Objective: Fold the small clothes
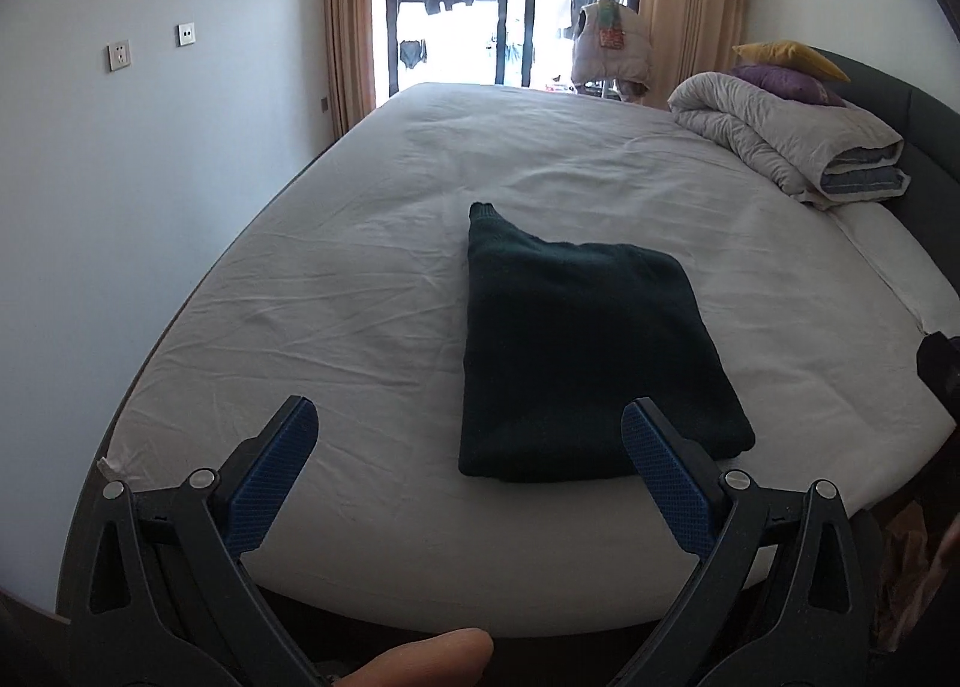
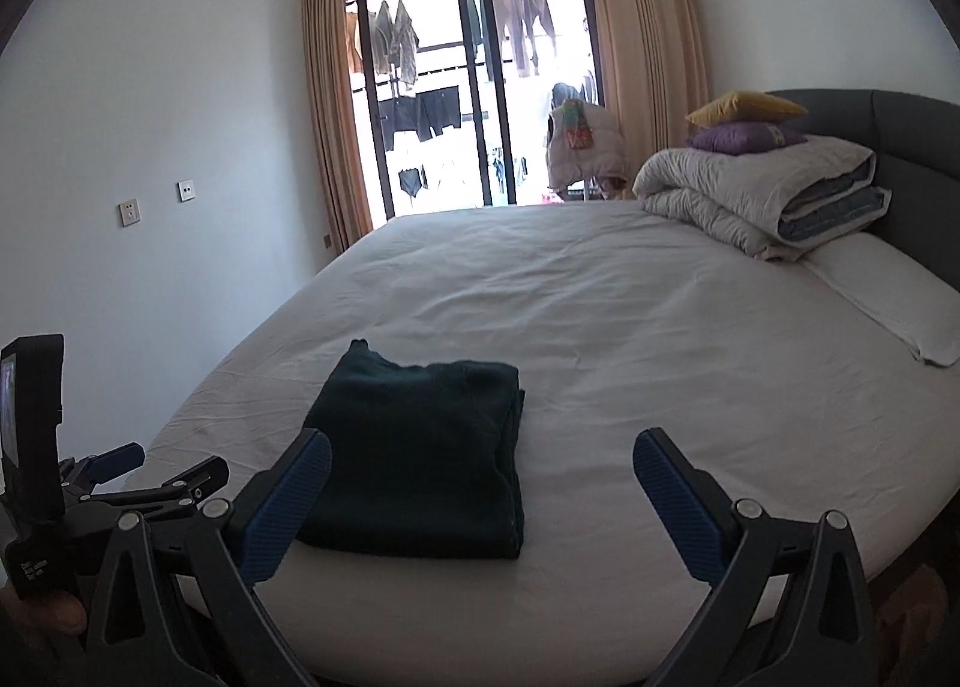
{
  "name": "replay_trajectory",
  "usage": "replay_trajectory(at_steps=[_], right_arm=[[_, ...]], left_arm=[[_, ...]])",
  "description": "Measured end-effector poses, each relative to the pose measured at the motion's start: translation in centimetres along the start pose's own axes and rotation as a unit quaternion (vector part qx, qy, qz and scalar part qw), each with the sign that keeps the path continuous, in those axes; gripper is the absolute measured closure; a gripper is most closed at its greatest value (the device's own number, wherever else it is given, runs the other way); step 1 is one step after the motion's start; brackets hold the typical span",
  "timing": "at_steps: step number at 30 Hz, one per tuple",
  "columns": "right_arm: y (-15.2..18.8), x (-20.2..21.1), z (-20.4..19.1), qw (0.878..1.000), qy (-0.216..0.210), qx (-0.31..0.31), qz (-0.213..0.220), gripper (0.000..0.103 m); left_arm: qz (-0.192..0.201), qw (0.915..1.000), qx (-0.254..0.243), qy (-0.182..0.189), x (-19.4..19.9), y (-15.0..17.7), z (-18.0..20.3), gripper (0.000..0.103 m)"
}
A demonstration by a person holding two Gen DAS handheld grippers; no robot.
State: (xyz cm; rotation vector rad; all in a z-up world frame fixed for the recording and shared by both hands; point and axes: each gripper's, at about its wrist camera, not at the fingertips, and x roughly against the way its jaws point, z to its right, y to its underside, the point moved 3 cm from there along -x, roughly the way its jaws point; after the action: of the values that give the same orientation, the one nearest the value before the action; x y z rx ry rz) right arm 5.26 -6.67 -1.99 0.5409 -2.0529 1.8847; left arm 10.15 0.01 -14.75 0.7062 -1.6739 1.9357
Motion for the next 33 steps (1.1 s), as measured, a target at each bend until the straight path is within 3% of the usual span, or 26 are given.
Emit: replay_trajectory(at_steps=[14,33], right_arm=[[2.3,-4.0,-1.7,0.998,-0.002,0.018,-0.061,0.000],[3.7,-6.6,-1.9,0.995,0.004,0.023,-0.100,0.000]], left_arm=[[-0.039,0.9992,0.007,-0.002,-7.5,-0.9,-2.0,0.000],[-0.064,0.9979,0.010,0.000,-9.9,-0.4,-2.2,0.000]])
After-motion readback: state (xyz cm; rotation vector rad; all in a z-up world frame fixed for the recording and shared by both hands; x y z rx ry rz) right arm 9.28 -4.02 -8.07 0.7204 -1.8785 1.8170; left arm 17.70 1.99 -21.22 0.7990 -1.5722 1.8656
